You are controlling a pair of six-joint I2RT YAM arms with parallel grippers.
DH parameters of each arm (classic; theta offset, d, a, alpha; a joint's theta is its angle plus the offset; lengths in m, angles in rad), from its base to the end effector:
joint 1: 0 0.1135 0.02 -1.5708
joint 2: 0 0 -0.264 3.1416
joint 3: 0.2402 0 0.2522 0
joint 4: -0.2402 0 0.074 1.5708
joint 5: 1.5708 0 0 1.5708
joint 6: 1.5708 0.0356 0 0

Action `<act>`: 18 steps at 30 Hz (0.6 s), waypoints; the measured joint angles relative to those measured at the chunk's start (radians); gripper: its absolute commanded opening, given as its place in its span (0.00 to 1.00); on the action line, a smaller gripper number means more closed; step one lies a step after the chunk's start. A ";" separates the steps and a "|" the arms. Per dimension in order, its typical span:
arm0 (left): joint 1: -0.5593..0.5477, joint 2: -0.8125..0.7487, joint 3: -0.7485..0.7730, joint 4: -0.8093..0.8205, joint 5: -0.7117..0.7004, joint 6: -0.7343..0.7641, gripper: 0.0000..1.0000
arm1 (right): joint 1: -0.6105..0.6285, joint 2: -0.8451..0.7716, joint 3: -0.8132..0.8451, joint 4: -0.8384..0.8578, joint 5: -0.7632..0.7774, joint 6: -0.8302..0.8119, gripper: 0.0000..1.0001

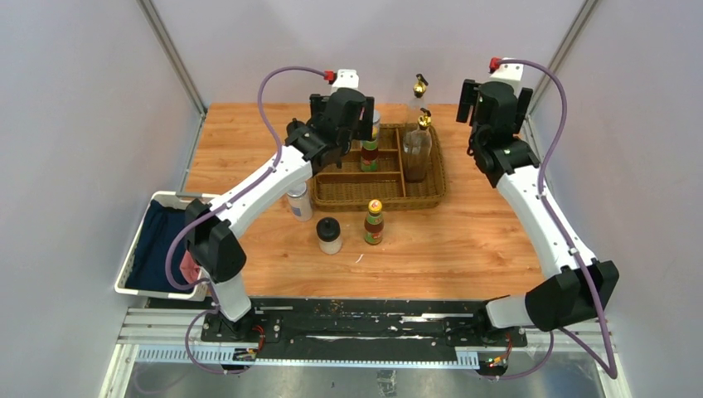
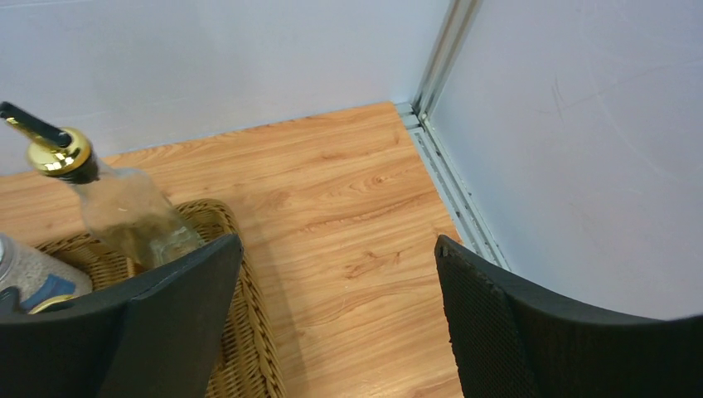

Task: Organize the condiment bottles
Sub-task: Place the bottle in the storage box.

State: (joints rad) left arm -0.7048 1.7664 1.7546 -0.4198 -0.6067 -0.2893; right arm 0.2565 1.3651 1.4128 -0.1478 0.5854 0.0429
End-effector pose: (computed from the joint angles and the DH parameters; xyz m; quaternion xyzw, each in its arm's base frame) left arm 0.3260 -0.2507 0.3864 0.0081 0.8196 -0.0243 0.5723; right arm 0.3059 0.0599 0.4332 0.1168 0.7266 -0.1158 0.6670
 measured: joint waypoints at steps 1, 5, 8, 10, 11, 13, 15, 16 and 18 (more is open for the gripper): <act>0.000 -0.005 -0.010 -0.002 -0.007 -0.007 1.00 | 0.010 -0.006 0.000 -0.004 0.000 -0.002 0.90; 0.001 -0.028 -0.044 -0.005 -0.025 -0.040 1.00 | 0.053 -0.036 -0.004 -0.015 0.006 -0.006 0.90; 0.000 -0.049 -0.069 -0.018 -0.027 -0.068 1.00 | 0.097 -0.069 -0.019 -0.029 0.021 -0.007 0.89; -0.002 -0.055 -0.071 -0.039 -0.029 -0.084 1.00 | 0.134 -0.092 -0.036 -0.035 0.031 -0.008 0.88; -0.005 -0.056 -0.071 -0.048 -0.033 -0.090 1.00 | 0.159 -0.107 -0.049 -0.040 0.039 -0.010 0.88; -0.018 -0.058 -0.071 -0.059 -0.038 -0.099 1.00 | 0.198 -0.131 -0.071 -0.049 0.046 -0.010 0.87; -0.032 -0.059 -0.076 -0.060 -0.040 -0.106 1.00 | 0.245 -0.158 -0.098 -0.063 0.055 -0.011 0.87; -0.036 -0.061 -0.082 -0.056 -0.040 -0.108 1.00 | 0.263 -0.167 -0.106 -0.068 0.058 -0.012 0.87; -0.043 -0.068 -0.099 -0.048 -0.040 -0.108 1.00 | 0.314 -0.192 -0.130 -0.079 0.072 -0.014 0.87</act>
State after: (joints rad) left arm -0.7483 1.6989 1.6558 -0.4679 -0.6468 -0.3969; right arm 0.5701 1.1736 1.2827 -0.2268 0.6571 0.0284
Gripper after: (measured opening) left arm 0.997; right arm 0.872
